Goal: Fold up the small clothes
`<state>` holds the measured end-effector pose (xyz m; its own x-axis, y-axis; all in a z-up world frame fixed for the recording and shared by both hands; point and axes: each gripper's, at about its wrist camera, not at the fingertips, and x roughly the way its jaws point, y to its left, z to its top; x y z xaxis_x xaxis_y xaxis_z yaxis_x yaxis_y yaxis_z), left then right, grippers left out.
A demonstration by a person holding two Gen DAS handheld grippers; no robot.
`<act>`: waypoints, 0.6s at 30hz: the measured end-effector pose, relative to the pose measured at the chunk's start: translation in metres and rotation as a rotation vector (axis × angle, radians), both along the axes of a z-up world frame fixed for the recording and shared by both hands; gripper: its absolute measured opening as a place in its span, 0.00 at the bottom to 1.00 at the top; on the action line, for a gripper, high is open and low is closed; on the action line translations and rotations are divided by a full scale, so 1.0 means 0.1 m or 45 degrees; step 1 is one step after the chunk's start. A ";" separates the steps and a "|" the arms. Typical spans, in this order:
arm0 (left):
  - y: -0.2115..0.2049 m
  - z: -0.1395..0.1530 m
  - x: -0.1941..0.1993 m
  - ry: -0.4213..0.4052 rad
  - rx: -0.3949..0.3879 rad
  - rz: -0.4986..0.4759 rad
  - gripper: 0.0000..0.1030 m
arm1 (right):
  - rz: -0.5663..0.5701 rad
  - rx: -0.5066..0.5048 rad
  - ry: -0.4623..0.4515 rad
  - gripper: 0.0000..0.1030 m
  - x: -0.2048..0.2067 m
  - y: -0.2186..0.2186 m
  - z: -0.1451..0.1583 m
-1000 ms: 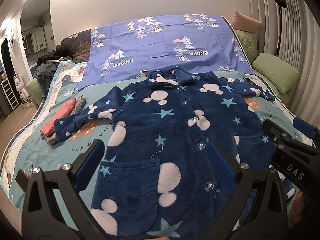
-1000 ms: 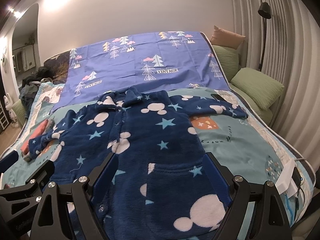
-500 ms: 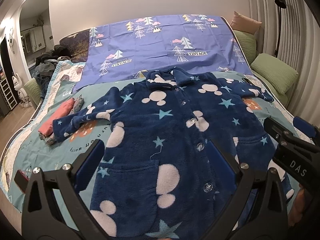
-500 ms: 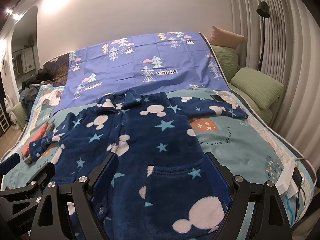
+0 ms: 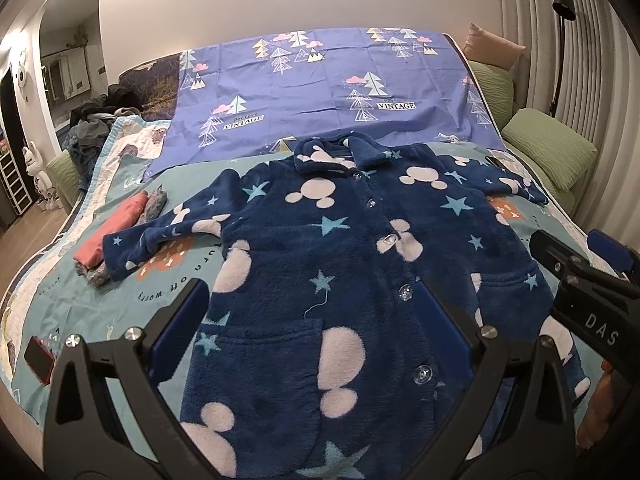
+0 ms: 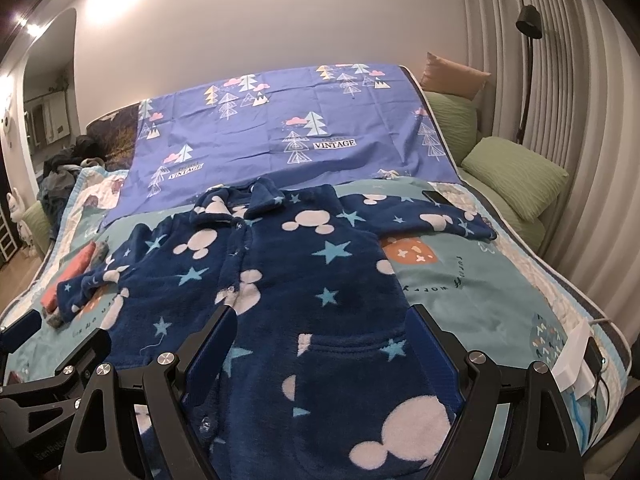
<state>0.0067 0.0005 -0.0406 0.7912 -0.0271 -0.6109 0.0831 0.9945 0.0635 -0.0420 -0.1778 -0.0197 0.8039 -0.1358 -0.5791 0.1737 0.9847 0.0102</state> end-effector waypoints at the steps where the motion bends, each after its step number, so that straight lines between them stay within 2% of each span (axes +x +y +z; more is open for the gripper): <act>1: 0.01 0.00 0.00 0.003 -0.004 0.003 0.98 | 0.001 -0.001 0.002 0.85 0.01 0.02 -0.01; 18: 0.30 -0.01 0.13 0.017 -0.064 0.013 0.98 | 0.030 -0.052 0.021 0.85 0.16 0.30 0.00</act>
